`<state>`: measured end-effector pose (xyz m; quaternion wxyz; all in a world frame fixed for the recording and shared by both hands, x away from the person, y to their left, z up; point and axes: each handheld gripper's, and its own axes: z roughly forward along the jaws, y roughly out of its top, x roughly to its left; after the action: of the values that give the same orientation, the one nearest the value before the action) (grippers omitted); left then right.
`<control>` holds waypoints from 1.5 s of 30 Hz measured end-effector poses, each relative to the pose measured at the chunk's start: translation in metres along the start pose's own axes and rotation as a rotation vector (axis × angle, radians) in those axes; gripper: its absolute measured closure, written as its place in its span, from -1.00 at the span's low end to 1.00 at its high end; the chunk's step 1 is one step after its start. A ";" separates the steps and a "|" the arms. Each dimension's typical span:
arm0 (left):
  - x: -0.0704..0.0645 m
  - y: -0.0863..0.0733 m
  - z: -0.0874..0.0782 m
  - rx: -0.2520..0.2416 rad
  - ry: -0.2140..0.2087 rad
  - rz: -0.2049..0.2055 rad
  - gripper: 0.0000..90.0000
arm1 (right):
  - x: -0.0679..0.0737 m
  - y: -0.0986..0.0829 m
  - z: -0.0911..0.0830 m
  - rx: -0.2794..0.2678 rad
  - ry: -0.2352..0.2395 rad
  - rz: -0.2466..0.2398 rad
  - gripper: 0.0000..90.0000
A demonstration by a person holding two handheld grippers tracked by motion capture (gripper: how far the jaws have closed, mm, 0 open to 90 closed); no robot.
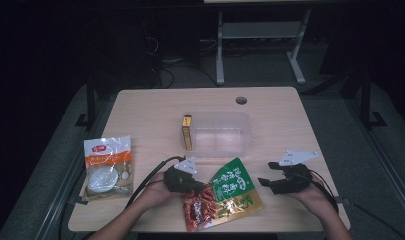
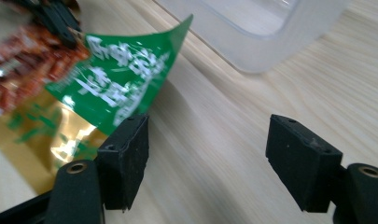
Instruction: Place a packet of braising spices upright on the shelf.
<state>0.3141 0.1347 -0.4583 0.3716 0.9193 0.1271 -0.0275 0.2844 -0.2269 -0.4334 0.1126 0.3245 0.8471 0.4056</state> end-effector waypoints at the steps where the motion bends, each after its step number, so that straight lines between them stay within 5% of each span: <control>1: 0.000 0.000 0.000 0.000 0.000 0.000 0.98 | 0.000 0.000 0.000 0.000 0.000 0.000 -0.34; 6: -0.002 0.004 -0.010 -0.033 0.006 -0.009 0.99 | 0.003 0.005 -0.005 -0.054 0.083 0.035 -0.35; 12: -0.005 0.007 -0.031 -0.104 0.048 -0.002 0.99 | 0.016 0.014 -0.004 -0.040 0.166 0.009 -0.46; 21: -0.005 0.005 -0.052 -0.185 0.056 -0.017 0.99 | 0.018 0.026 0.007 -0.045 0.228 0.026 -0.26; 30: -0.003 -0.001 -0.071 -0.243 0.095 -0.037 0.99 | 0.021 0.042 0.027 -0.044 0.307 0.035 0.14; 39: -0.002 -0.001 -0.081 -0.303 0.095 -0.052 0.99 | 0.016 0.067 0.046 -0.039 0.356 -0.041 0.82; 45: -0.003 -0.002 -0.080 -0.310 0.094 -0.041 0.98 | 0.017 0.069 0.046 -0.047 0.370 -0.055 1.00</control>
<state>0.3073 0.1911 -0.4015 0.5022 0.8483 0.1657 0.0278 0.3243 -0.1560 -0.4093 -0.0264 0.2185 0.8520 0.4750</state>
